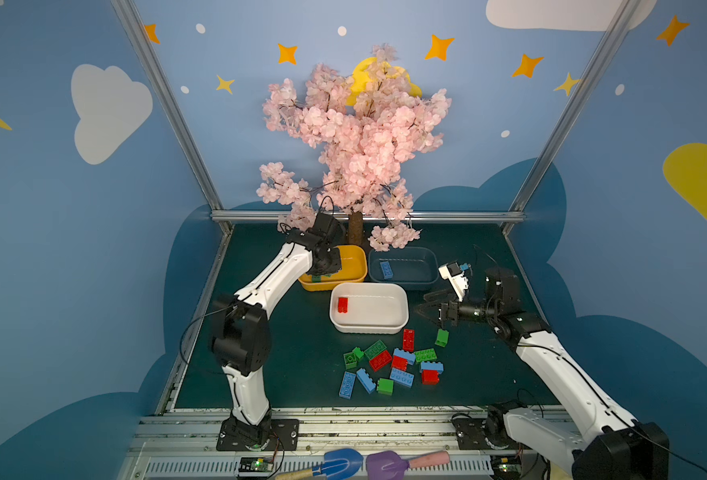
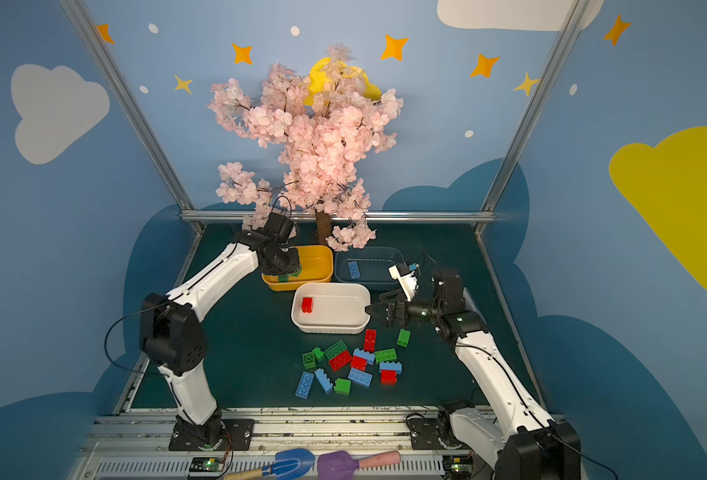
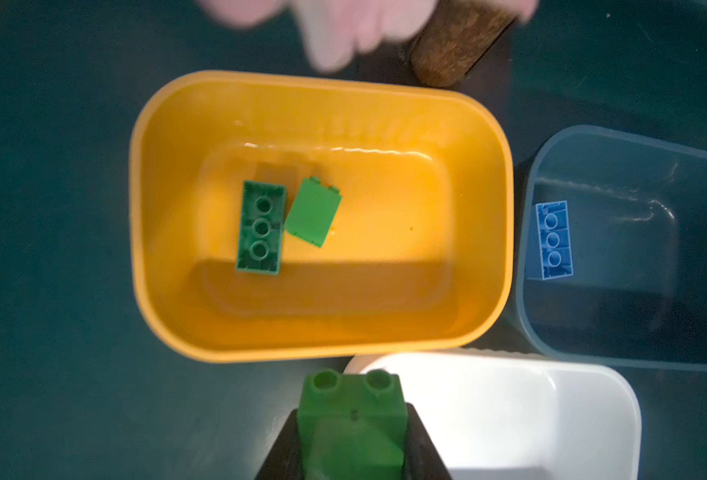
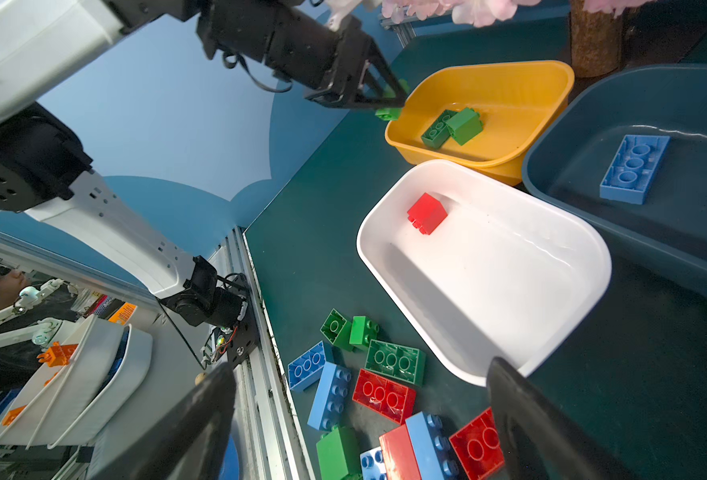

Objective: Sort the legos into containers by color
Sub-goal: 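Carry the green brick with the left gripper and release it into the yellow tub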

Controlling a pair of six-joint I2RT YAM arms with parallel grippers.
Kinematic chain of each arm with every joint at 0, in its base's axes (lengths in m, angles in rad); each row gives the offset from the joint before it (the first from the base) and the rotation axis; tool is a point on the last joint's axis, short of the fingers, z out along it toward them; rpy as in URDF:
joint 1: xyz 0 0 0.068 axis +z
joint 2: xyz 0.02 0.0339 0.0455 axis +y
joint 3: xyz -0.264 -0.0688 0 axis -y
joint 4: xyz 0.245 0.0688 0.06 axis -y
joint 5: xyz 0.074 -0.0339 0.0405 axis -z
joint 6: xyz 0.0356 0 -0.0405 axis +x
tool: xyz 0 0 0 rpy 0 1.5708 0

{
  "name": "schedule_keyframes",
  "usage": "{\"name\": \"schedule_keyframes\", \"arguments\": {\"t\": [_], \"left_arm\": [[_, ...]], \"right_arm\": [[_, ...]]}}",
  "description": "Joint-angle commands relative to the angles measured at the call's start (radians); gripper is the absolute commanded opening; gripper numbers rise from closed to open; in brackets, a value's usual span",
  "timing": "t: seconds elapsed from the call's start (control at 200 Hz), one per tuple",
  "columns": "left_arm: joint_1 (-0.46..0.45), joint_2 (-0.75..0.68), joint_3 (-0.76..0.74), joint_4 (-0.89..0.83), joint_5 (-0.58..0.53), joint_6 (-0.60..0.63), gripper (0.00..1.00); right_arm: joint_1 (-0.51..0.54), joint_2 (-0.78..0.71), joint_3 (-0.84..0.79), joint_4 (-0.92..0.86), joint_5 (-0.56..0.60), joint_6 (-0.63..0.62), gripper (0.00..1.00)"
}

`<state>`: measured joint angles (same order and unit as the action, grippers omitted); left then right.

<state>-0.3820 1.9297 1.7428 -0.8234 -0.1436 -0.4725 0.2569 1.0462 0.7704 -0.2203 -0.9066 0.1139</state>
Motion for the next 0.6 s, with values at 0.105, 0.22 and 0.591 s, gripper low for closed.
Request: {"name": "schedule_keyframes", "arguments": {"t": [0.105,0.22,0.591], "left_arm": [[0.001,0.192,0.190,0.036,-0.034,0.123,0.25],[0.004,0.269,0.243,0.093,-0.074,0.163,0.25],[0.017,0.392,0.295,0.145,-0.128,0.215,0.35]], "right_arm": [[-0.001,0.002,0.010,0.020,0.004,-0.005,0.93],[-0.001,0.005,0.013,0.009,0.003,-0.011,0.93],[-0.005,0.013,0.014,0.003,0.006,-0.021,0.93]]}}
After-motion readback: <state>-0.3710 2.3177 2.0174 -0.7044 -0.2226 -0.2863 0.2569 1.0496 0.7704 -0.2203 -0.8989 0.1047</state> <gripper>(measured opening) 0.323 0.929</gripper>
